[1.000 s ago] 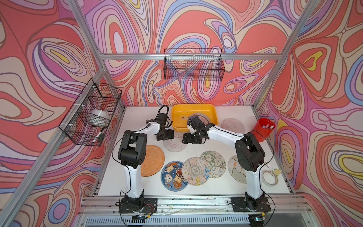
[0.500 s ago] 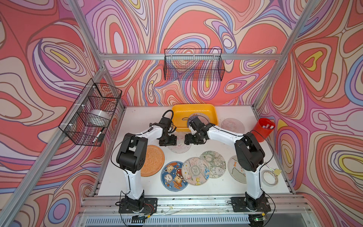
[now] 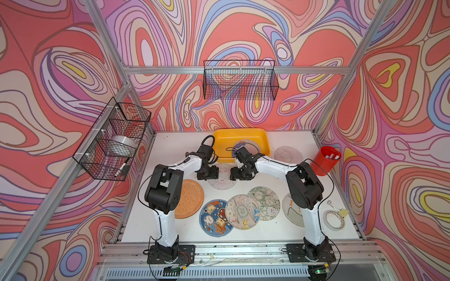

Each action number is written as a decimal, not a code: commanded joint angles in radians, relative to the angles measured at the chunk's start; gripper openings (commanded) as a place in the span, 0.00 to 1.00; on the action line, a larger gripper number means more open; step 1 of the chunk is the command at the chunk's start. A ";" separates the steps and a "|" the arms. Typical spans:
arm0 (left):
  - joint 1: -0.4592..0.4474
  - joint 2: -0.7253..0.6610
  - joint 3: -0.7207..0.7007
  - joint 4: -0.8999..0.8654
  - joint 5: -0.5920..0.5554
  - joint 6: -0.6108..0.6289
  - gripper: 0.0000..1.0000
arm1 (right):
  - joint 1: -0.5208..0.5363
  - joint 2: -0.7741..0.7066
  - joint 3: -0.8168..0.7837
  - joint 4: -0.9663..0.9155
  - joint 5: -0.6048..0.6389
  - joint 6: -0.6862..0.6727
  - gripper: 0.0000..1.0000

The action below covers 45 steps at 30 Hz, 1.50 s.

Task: Put the coasters into the storage box
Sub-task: Pick up the coaster from the center of the board.

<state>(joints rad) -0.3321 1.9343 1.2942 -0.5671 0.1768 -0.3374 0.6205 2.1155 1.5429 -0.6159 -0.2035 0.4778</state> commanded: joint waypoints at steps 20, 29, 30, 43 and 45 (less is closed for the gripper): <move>0.005 0.035 -0.036 0.016 0.056 -0.014 0.53 | -0.004 0.087 0.036 -0.011 -0.047 0.026 0.45; 0.003 0.035 -0.041 0.015 0.062 -0.012 0.51 | -0.004 0.093 0.034 0.001 -0.059 0.031 0.39; 0.003 0.037 -0.041 0.014 0.061 -0.012 0.51 | -0.004 0.096 0.034 0.003 -0.060 0.032 0.38; 0.004 0.006 -0.051 0.007 0.055 -0.018 0.55 | -0.004 0.062 0.024 0.015 -0.065 0.041 0.00; 0.003 -0.016 -0.058 0.007 0.046 -0.019 0.60 | -0.003 0.035 0.014 0.010 -0.069 0.041 0.00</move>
<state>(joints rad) -0.3218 1.9308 1.2747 -0.5243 0.2054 -0.3450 0.6102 2.1693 1.5814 -0.5926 -0.2684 0.5179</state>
